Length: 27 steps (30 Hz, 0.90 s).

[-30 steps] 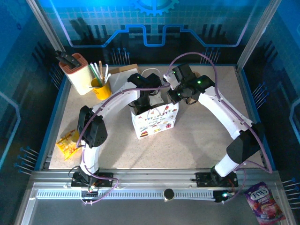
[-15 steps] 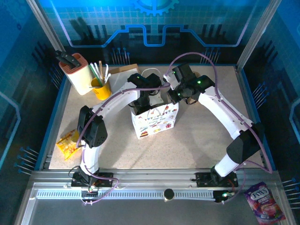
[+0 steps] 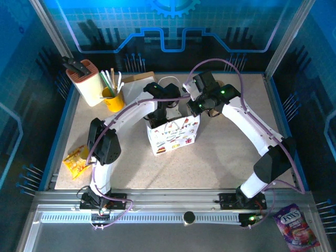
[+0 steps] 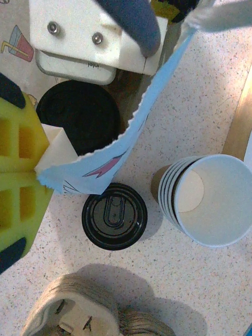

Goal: Pack the takeout coffee

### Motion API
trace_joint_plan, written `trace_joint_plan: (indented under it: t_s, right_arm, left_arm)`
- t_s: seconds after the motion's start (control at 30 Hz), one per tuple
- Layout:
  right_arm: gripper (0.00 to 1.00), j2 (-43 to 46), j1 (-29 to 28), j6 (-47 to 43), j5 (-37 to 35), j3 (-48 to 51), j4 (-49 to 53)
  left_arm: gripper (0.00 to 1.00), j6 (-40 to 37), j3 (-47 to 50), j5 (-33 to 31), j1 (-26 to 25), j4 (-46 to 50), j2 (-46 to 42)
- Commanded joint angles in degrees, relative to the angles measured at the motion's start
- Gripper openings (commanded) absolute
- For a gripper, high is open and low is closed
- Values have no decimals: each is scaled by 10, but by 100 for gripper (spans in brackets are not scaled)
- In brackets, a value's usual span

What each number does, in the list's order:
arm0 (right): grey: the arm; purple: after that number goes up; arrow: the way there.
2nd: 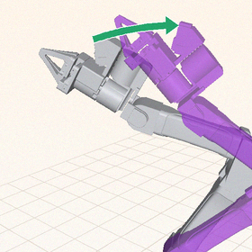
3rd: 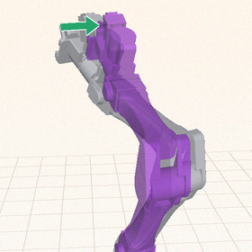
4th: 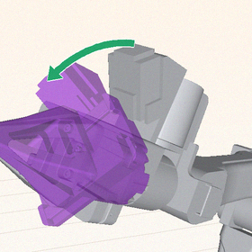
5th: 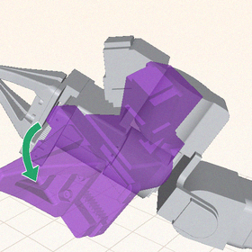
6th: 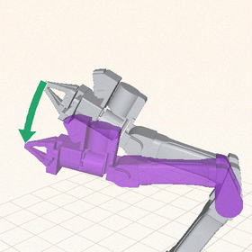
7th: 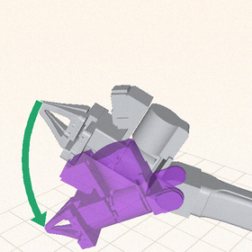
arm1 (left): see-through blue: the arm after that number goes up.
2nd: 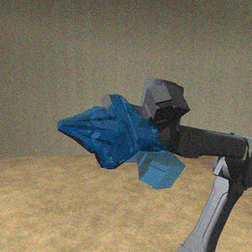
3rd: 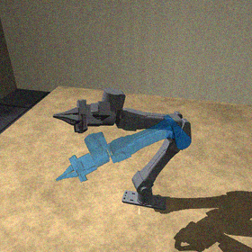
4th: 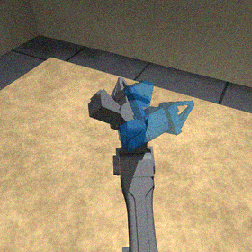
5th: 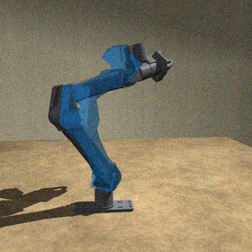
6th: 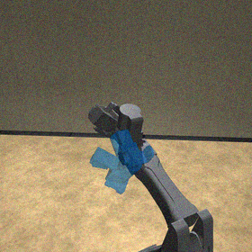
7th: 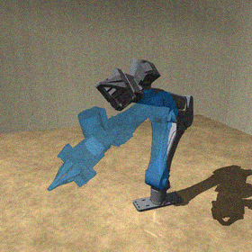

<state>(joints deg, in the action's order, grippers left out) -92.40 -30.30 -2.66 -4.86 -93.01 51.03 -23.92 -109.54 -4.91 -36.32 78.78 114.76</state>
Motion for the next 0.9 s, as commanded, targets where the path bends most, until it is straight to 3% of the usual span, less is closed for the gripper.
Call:
trace_joint_plan:
  t_s: [0.0,0.87]
  right_arm:
    - [7,-21,3,-8,6,-1,35]
    - [7,-22,3,-6,6,-2,35]
  left_arm:
    - [52,12,-19,-8,2,19,15]
    - [52,11,-18,-4,1,15,12]
